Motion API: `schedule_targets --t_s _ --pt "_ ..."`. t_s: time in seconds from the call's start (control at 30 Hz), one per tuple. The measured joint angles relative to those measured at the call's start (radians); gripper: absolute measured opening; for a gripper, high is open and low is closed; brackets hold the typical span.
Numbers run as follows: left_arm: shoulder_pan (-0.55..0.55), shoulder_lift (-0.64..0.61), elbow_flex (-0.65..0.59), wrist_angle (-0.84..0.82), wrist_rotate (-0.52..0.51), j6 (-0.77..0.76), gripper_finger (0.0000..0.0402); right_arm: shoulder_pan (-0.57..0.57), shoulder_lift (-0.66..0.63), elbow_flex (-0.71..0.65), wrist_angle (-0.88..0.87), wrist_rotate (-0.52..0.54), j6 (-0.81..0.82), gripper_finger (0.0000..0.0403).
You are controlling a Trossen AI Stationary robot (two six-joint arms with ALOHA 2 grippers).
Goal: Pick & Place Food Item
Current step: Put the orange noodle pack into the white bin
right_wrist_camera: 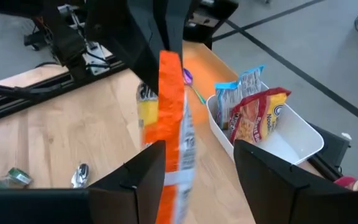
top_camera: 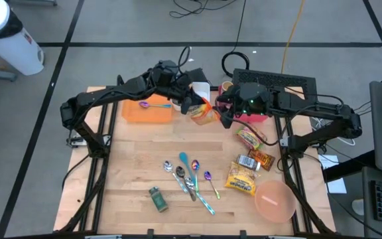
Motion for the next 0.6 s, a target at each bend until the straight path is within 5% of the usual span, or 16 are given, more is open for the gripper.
schedule_targets --t_s 0.6 --pt "0.043 0.000 0.000 0.110 0.007 -0.104 0.0000 0.000 0.005 -0.048 0.029 0.013 0.016 0.0176"
